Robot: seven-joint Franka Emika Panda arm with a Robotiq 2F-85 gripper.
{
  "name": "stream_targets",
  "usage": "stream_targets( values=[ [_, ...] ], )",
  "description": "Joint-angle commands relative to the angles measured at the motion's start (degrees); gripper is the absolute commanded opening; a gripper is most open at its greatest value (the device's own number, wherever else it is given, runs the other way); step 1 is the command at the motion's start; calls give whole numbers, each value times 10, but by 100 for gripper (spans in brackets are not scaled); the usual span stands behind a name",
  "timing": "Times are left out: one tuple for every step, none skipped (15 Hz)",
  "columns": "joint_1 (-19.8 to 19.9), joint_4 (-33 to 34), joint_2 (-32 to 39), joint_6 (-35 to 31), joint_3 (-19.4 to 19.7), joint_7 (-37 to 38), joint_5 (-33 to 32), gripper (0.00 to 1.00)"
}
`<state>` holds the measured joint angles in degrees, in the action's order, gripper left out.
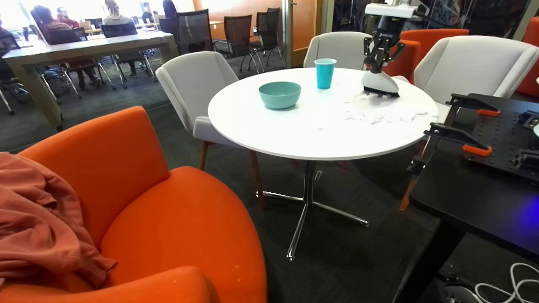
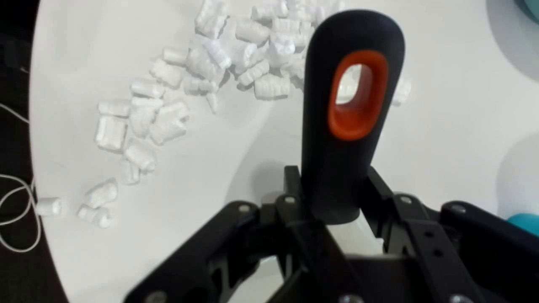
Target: Pour the things in the bowl onto the table and then sweep them to the left
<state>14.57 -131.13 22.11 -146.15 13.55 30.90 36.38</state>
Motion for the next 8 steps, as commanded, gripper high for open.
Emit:
stream_targets(
  values=[
    [-35, -3, -1, 22, -16, 27, -11, 13],
    [-44, -4, 0, 25, -23, 31, -10, 13],
    [-55, -9, -1, 24, -30, 39, -10, 13],
    [-64, -11, -1, 25, -37, 39, -9, 13],
    [-74, -15, -4, 21, -44, 47, -7, 13],
    [-78, -13, -1, 23, -51, 44, -5, 13],
    [-86, -18, -6, 21, -58, 50, -3, 13],
    [-88, -19, -6, 22, -63, 46, 1, 13]
  ],
)
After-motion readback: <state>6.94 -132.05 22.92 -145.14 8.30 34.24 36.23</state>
